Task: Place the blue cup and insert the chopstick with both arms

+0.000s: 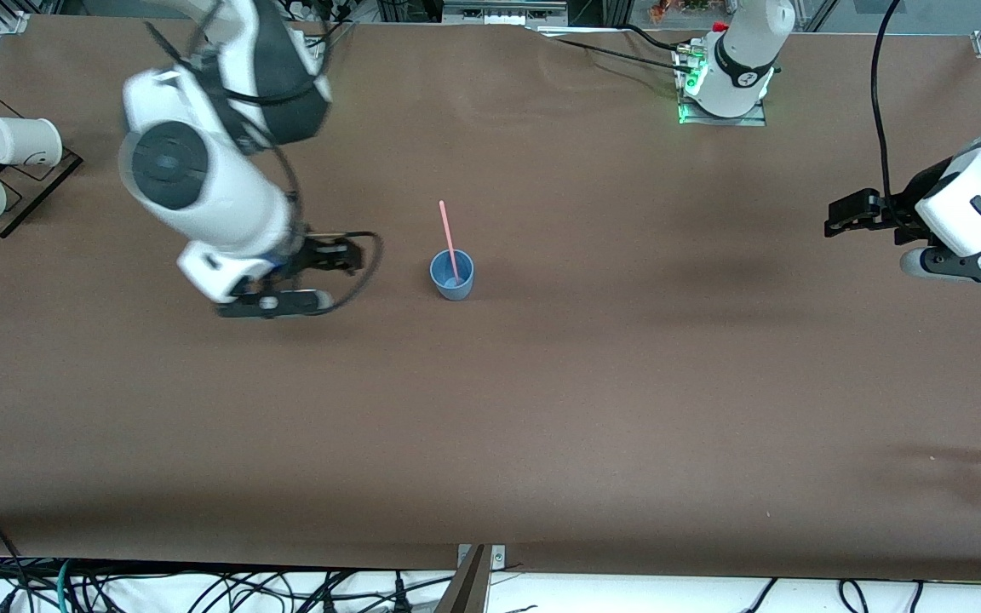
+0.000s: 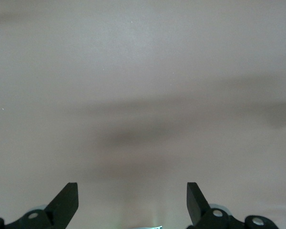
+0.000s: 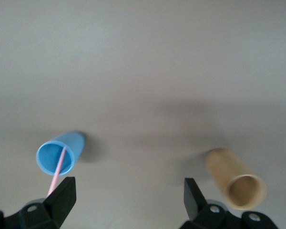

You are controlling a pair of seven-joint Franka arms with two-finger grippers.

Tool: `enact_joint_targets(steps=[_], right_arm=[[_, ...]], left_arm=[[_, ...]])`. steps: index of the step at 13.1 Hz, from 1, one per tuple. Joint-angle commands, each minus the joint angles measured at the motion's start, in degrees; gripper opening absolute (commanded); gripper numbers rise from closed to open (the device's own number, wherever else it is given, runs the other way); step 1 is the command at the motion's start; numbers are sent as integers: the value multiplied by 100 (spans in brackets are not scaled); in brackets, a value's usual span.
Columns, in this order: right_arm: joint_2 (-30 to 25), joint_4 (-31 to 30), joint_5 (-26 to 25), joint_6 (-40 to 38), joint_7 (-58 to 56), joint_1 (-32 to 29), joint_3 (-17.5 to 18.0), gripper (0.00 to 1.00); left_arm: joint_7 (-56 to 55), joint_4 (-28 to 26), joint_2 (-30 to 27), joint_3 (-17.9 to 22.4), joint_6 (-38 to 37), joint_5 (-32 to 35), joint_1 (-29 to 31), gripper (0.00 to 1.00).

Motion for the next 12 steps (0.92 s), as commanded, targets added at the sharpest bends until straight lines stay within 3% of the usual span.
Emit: enact_joint_targets(steps=[1, 5, 9, 10, 11, 12], right_arm=[[-285, -103, -75, -185, -621, 26, -551, 100], [-321, 125, -32, -413, -1143, -35, -1159, 100], [-724, -6, -181, -967, -1583, -62, -1142, 100], [-795, -163, -137, -873, -1583, -236, -1064, 100], [-1022, -391, -189, -802, -1583, -560, -671, 100], [-1224, -620, -338, -671, -1583, -1094, -58, 100]], left_arm=[[127, 89, 57, -11, 19, 97, -9, 100], [127, 89, 57, -11, 19, 97, 0, 100], [127, 89, 57, -11, 19, 79, 17, 100], [127, 89, 57, -11, 19, 79, 17, 100], [127, 89, 57, -11, 19, 88, 26, 100], [127, 89, 57, -3, 19, 71, 35, 100]])
